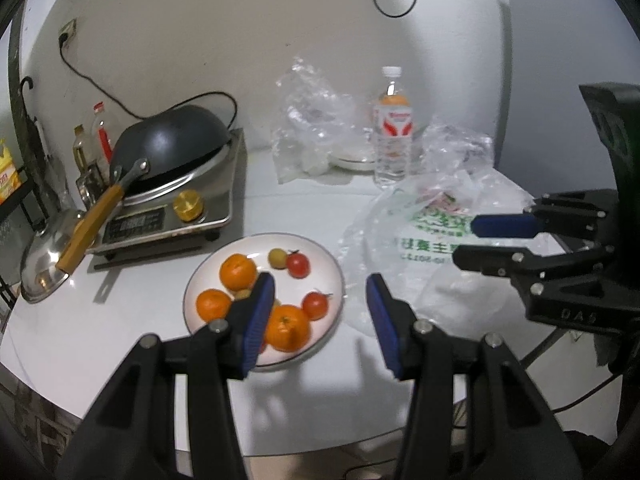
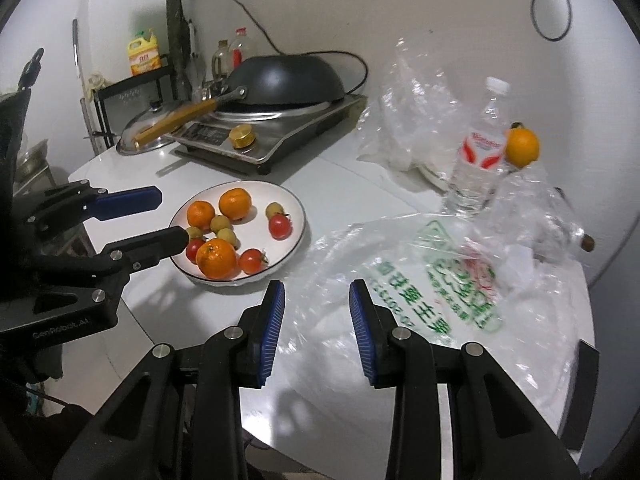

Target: Organize fruits

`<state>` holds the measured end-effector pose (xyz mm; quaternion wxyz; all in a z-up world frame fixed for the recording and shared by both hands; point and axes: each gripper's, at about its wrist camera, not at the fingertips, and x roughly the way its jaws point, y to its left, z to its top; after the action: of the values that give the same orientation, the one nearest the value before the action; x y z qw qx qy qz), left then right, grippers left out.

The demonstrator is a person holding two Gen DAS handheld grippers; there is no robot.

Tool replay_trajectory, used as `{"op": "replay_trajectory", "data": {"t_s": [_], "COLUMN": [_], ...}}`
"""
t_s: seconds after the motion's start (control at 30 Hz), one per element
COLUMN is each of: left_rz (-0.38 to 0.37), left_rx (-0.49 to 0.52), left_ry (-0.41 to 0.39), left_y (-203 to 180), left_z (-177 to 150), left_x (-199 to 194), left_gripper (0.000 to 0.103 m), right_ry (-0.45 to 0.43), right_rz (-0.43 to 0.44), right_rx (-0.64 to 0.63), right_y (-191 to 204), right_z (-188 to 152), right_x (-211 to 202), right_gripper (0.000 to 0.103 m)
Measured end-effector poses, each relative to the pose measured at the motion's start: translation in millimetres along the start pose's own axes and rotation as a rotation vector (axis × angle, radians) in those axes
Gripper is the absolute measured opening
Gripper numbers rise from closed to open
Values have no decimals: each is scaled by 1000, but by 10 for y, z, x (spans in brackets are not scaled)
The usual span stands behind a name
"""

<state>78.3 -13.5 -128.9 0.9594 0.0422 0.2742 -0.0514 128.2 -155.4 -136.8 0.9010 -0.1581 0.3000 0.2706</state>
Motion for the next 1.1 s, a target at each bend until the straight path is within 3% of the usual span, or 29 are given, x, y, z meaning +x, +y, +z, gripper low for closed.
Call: {"op": "replay_trajectory", "data": {"t_s": [0.6,0.97,1.1], "left_rz": [-40,-32,-32], "left_rx": [75,78,87], "left_ry": [-148,-264,-296], "left_y": [-716,-782,-749], "left_z": [273,499,569], "left_x": [-687,-1198,-1352], "left_gripper": [49,49,49], "right_ry": [-203,-320,-356], "right_rz": [-65,-86,-89], "right_rx": [25,-5,-12], "right_y": [-360,-299,-256], "right_z": [-157,-53,7], "right_x": [-1081,-1623,-1736], "right_gripper": [36,38,46]}}
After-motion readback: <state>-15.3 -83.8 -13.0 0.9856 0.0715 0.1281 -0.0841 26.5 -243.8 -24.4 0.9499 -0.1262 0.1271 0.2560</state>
